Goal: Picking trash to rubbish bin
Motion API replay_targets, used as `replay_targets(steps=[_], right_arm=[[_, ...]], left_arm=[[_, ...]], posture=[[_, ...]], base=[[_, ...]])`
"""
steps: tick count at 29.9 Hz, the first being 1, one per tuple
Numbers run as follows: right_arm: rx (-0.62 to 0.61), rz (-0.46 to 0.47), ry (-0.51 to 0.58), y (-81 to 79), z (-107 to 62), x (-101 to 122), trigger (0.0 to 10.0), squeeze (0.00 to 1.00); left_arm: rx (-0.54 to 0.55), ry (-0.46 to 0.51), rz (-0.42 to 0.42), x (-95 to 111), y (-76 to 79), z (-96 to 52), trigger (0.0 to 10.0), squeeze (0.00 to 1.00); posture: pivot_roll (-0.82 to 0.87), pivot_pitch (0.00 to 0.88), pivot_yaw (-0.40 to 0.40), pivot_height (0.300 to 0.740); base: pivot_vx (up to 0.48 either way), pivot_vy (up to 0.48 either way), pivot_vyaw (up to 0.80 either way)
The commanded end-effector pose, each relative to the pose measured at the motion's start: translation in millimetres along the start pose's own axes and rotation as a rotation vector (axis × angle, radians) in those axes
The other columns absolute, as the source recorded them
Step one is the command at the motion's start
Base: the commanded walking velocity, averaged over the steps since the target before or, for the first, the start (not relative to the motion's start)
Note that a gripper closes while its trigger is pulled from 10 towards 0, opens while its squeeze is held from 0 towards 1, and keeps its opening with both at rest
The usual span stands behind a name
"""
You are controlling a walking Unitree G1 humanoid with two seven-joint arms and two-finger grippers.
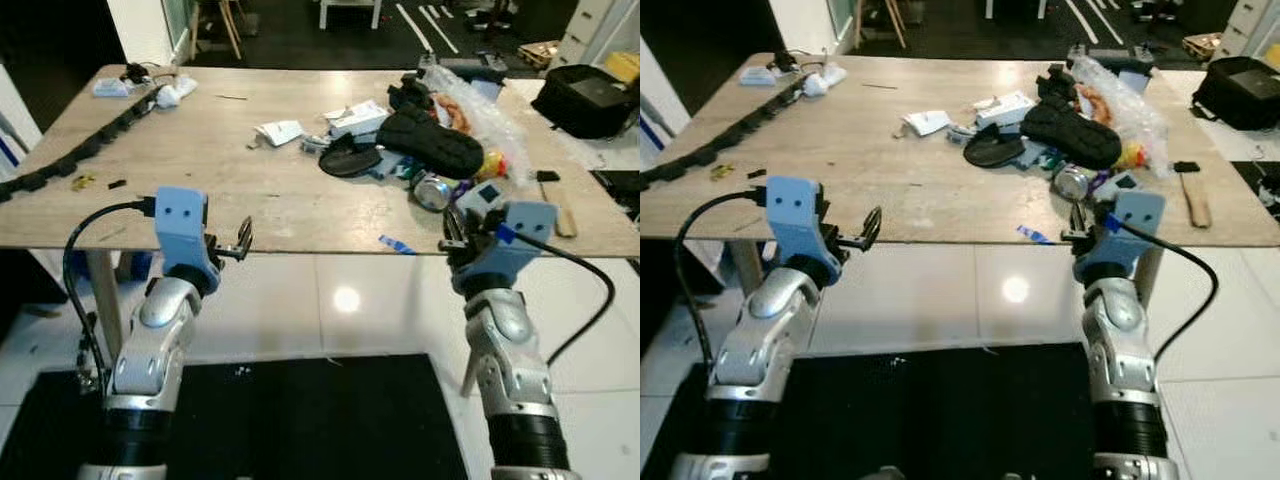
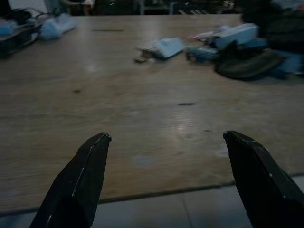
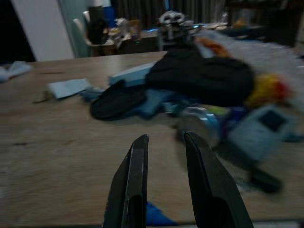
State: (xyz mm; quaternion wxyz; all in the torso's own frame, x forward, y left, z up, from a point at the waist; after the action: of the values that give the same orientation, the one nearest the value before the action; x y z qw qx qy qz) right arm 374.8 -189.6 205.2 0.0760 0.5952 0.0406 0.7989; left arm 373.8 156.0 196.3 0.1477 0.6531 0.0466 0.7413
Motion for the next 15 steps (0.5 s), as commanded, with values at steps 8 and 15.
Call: replay_targets(steps=[8,15], right_arm=[[0.026,-0.053,0.013,3.7,5.2,7,10.0,0.0],[0.045,-0.082,0.039,-1.0,6.6,12,10.0,0.0]], left_arm=[[0.007,-0.013,-0.003,-3,-0.8,0.2,10.0,0.0],[0.005,-0.019,-0.006,-4,0.3,-0.7,10.0,0.0]], posture=[[0.01,0.167,0.019,0.74],[0.01,0.173,0.017,0.74]], base=[[0.315,0.0,0.0],[0.314,0.0,0.34]])
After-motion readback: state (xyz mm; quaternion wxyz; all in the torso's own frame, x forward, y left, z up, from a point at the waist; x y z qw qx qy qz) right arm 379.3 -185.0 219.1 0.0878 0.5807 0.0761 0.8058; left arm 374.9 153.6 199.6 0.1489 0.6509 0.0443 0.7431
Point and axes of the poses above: a point about 5 cm out from each wrist's last joint towards the gripper, its own z axis pointing out of the wrist towards the gripper, its own x axis along the axis of the wrist's last joint, y = z × x, the point moved 5 cm from there along z, pointing out of the wrist towards the gripper, and after that the axes turned 15 degrees about -z, right-handed, at the moved point
